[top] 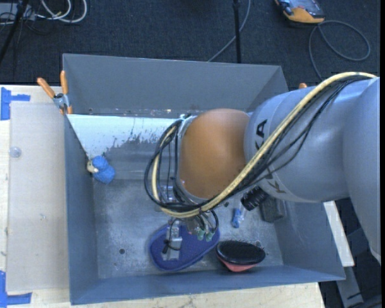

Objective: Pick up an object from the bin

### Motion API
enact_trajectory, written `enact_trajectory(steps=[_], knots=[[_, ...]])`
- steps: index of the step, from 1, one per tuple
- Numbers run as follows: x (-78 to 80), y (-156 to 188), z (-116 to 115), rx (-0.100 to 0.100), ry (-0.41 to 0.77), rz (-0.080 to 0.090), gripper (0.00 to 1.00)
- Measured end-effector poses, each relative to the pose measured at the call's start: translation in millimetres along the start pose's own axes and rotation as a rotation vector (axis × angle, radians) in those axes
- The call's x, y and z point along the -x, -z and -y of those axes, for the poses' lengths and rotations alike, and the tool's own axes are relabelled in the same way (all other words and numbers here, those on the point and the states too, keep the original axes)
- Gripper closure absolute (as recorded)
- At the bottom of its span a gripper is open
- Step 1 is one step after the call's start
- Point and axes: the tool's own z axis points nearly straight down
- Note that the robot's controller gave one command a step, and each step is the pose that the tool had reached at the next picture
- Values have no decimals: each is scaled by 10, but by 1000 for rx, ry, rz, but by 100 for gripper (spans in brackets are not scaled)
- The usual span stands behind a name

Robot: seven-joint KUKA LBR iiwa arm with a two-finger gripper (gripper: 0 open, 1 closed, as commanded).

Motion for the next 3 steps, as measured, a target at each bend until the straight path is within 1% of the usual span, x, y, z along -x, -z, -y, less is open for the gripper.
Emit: enact_trajectory(steps=[1, 2, 3], knots=[[19, 41, 7, 1, -4, 8, 0], [-52, -422, 103, 3, -5, 9, 0], [-51, -957, 324, 2, 69, 3, 100]])
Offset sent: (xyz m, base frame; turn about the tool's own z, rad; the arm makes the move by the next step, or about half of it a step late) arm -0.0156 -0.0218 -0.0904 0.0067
